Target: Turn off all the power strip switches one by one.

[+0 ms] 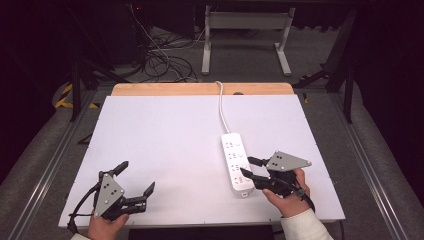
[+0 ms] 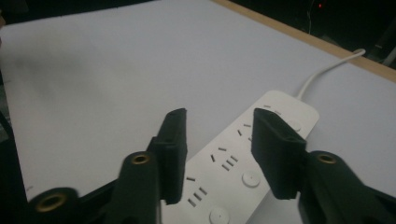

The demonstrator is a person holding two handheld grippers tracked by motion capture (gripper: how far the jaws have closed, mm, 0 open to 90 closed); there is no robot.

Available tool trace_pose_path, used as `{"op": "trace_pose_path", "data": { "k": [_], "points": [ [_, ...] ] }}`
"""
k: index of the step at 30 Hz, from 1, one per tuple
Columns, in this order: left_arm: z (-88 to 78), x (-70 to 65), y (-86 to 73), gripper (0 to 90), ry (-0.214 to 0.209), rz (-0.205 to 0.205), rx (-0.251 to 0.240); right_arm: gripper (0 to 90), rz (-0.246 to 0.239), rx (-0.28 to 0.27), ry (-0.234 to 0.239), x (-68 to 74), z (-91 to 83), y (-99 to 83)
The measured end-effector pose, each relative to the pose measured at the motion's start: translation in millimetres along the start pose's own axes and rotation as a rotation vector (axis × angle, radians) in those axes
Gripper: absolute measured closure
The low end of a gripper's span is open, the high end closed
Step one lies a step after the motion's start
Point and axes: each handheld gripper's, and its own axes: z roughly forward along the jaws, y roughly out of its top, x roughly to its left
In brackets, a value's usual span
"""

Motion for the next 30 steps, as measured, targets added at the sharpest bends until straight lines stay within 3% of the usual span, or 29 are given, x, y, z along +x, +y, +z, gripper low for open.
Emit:
{"op": "trace_pose_path", "data": {
  "k": [2,8,14,20,23,30],
  "points": [
    [-0.1,0.5,0.0,5.3,0.001,0.005,0.001,43.0,-0.011,-0.037,-0.012,-3.7,-1.8,-0.9],
    [-1.1,0.8,0.0,5.2,0.007,-0.002,-0.002,40.3,0.006,-0.101,-0.012,-12.8,-14.7,-0.2],
    [-0.5,2.3,-0.3,5.0,0.011,-0.002,-0.001,32.2,0.027,-0.117,-0.057,-26.5,-28.0,-7.6],
    [-1.2,5.0,-0.9,4.3,0.010,0.007,-0.006,21.9,0.094,-0.151,-0.082,-43.6,-36.1,-26.1],
    [-1.7,6.9,-1.5,4.2,0.006,-0.013,-0.009,17.6,0.118,-0.161,-0.097,-49.5,-39.3,-34.2],
    [-1.3,12.3,-2.6,4.2,0.017,-0.029,-0.005,13.6,0.140,-0.139,-0.118,-58.7,-44.6,-51.5]
  ]
}}
